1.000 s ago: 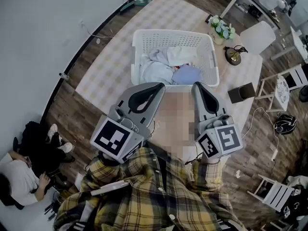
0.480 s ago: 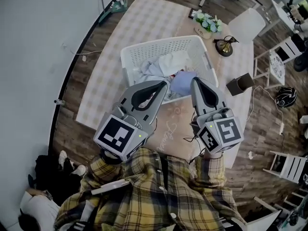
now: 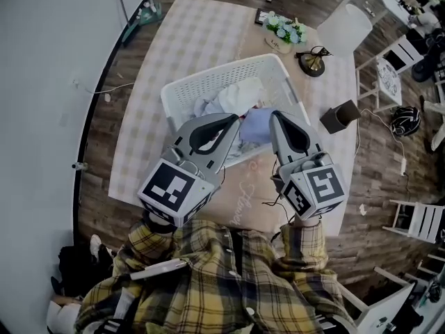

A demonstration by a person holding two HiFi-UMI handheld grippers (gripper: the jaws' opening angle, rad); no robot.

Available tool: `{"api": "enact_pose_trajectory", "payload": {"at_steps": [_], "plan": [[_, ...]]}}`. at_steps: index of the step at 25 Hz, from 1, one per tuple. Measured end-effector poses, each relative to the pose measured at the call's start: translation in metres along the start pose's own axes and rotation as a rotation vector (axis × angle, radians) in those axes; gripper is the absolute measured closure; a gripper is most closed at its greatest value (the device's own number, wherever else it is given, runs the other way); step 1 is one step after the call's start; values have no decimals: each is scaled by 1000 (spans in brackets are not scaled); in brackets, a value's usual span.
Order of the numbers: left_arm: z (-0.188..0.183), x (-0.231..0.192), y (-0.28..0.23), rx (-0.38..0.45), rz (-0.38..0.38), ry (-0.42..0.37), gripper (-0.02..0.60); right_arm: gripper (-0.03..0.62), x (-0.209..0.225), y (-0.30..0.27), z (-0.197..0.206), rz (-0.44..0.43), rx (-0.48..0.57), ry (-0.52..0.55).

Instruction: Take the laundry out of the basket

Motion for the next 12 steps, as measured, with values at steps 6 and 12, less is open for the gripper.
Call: {"api": "enact_pose_trajectory", "payload": {"at_steps": [6,12], "plan": [[10,-13,-17,-72,-14,13,571,594,9,-3,5,15,-46,-39],[22,-26,-39,-114,4,14,571,594,23,-10,15,18,-82,-53]]}}
Point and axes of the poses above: the fingertips, and each gripper's own axes: y backward along the fingers, x to its right, z out of its underside, the point moved 10 cm from there along y, backward along the fingers, and after that the axes turned 2 degrees about -x, right-handed, at the moved point
